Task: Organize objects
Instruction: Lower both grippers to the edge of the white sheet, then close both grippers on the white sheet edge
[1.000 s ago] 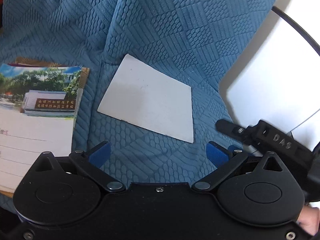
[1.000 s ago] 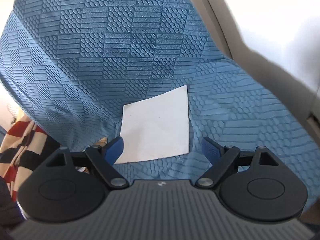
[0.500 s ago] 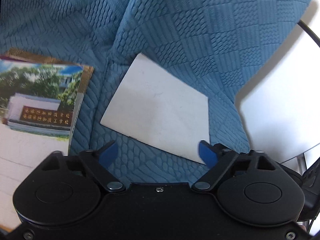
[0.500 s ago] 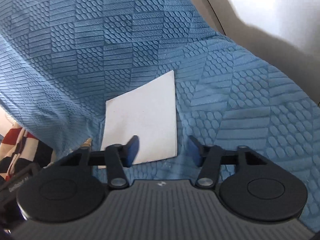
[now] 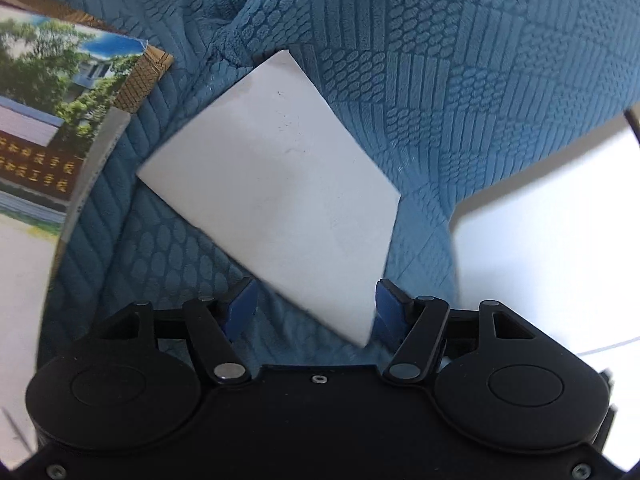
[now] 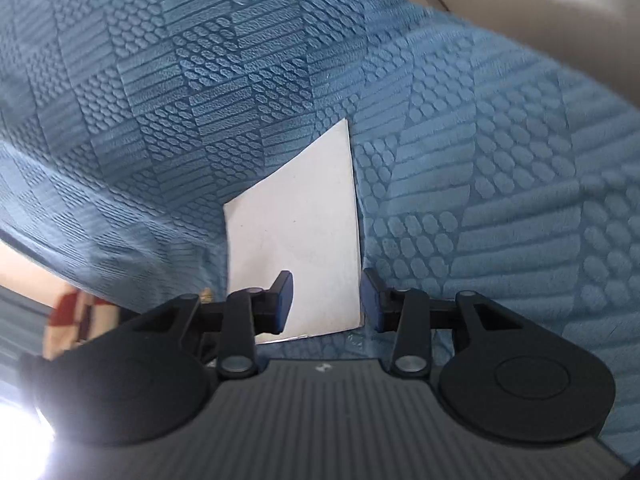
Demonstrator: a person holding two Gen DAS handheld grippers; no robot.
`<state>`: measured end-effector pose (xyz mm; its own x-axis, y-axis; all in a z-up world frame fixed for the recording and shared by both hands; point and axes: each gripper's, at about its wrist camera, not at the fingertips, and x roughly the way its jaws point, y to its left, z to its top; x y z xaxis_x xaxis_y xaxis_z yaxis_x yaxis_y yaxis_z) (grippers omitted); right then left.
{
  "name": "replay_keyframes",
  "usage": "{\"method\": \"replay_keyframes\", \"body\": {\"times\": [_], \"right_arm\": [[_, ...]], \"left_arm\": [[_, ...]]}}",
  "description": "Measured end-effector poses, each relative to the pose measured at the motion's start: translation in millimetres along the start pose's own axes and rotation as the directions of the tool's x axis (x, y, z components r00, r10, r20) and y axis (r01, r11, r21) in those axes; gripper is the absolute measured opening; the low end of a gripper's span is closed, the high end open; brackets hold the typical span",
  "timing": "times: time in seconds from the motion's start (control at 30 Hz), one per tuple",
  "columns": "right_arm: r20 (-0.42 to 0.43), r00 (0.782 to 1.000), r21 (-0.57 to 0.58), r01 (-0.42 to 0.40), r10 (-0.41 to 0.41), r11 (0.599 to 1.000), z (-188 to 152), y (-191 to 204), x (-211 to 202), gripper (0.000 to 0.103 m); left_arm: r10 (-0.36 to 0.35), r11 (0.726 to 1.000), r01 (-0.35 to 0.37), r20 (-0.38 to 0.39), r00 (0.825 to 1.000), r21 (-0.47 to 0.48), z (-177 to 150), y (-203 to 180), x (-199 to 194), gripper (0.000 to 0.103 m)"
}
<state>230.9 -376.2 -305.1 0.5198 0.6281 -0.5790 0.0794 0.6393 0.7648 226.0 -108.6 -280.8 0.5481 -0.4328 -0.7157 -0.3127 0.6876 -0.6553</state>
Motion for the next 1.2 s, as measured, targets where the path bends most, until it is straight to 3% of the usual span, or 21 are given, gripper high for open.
{"method": "replay_keyframes", "body": {"times": [0.23,0.5,0.7,0.87,1.0,1.07,1.17,1.2], "right_arm": [[-0.064,0.992,0.098,-0.101,0.108,0.99,-1,-13,0,0.041],[-0.062,0.978,0.182,-0.186,0.2,0.966,-3,-18,3,0.043],[-0.029,0.958,0.245,-0.269,0.284,0.932,-2,-22,0,0.043],[0.002,0.944,0.297,-0.315,0.33,0.901,0,-26,0,0.043],[0.015,0.936,0.34,-0.335,0.351,0.879,0,-31,1,0.043],[0.036,0.924,0.384,-0.364,0.379,0.849,-2,-36,2,0.043],[0.049,0.921,0.411,-0.371,0.386,0.833,-3,-37,5,0.042],[0.048,0.921,0.412,-0.371,0.387,0.832,-4,-37,6,0.042]], "left_arm": [[-0.091,0.987,0.087,-0.022,0.996,-0.133,13,16,5,0.073],[-0.147,0.967,0.138,-0.027,0.989,-0.216,7,25,5,0.073],[-0.242,0.929,0.232,0.001,0.97,-0.288,-1,29,5,0.067],[-0.297,0.877,0.282,0.023,0.955,-0.388,-9,37,9,0.064],[-0.34,0.831,0.319,0.039,0.94,-0.455,-14,40,17,0.058],[-0.347,0.818,0.321,0.035,0.937,-0.477,-17,40,23,0.055],[-0.343,0.808,0.298,0.006,0.939,-0.508,-22,39,35,0.043],[-0.327,0.803,0.281,0.005,0.945,-0.525,-24,39,38,0.031]]}}
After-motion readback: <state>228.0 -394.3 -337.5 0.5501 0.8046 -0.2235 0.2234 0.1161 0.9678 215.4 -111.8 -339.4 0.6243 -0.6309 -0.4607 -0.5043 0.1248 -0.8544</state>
